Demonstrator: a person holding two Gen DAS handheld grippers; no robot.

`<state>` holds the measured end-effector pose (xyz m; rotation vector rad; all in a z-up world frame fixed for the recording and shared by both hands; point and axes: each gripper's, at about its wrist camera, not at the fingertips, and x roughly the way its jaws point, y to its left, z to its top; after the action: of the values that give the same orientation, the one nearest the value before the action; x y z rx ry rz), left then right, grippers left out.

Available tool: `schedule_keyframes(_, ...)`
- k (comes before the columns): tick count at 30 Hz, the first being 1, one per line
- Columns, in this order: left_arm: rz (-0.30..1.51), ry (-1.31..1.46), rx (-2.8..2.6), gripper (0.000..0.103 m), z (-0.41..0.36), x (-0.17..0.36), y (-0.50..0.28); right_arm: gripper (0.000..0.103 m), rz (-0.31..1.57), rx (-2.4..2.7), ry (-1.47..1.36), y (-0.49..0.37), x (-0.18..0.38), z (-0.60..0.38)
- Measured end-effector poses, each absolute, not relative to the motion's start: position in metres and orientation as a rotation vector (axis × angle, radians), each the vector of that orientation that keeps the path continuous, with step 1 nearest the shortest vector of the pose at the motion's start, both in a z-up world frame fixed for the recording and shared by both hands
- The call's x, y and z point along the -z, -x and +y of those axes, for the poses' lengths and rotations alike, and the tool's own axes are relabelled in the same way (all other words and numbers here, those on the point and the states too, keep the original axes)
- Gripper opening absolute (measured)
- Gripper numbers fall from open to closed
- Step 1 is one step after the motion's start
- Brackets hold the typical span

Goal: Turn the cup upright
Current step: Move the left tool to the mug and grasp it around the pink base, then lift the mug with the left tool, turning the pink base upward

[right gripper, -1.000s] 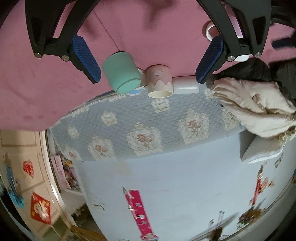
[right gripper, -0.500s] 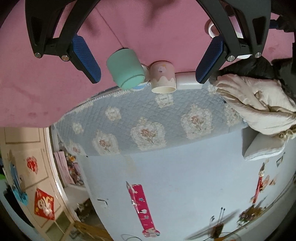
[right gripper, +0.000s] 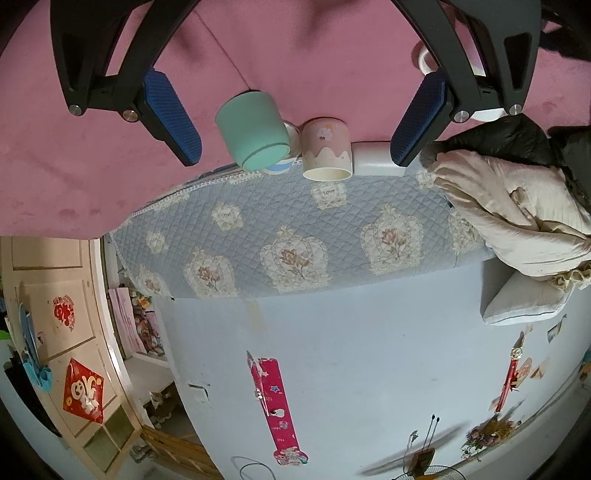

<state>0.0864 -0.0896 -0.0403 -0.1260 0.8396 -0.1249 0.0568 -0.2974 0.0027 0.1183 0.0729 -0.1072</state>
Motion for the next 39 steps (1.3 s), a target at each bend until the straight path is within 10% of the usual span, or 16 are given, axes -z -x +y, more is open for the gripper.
schedule_keyframes(4,0.807,0.181,0.15,0.023,-0.082,0.036,-0.081,0.103,0.077,0.109,-0.12,-0.057,-0.003,-0.297)
schedule_keyframes(9,0.765,0.162,0.143,0.016,-0.083,0.031,-0.071,0.103,0.076,0.109,-0.12,-0.057,-0.003,-0.297)
schedule_keyframes(11,0.771,0.126,0.129,0.022,-0.087,0.03,-0.072,0.103,0.076,0.109,-0.12,-0.057,-0.003,-0.297)
schedule_keyframes(14,0.758,0.104,0.114,0.079,-0.088,0.029,-0.069,0.103,0.077,0.109,-0.12,-0.057,-0.003,-0.297)
schedule_keyframes(19,0.704,0.082,0.147,0.098,-0.101,0.018,-0.069,0.103,0.076,0.111,-0.122,-0.057,-0.003,-0.297)
schedule_keyframes(27,0.889,0.197,0.111,0.097,-0.095,0.041,-0.118,0.103,0.075,0.122,-0.122,-0.055,-0.003,-0.3)
schedule_keyframes(39,0.737,0.129,0.047,0.067,-0.091,0.027,-0.086,0.103,0.066,0.121,-0.127,-0.055,-0.002,-0.3)
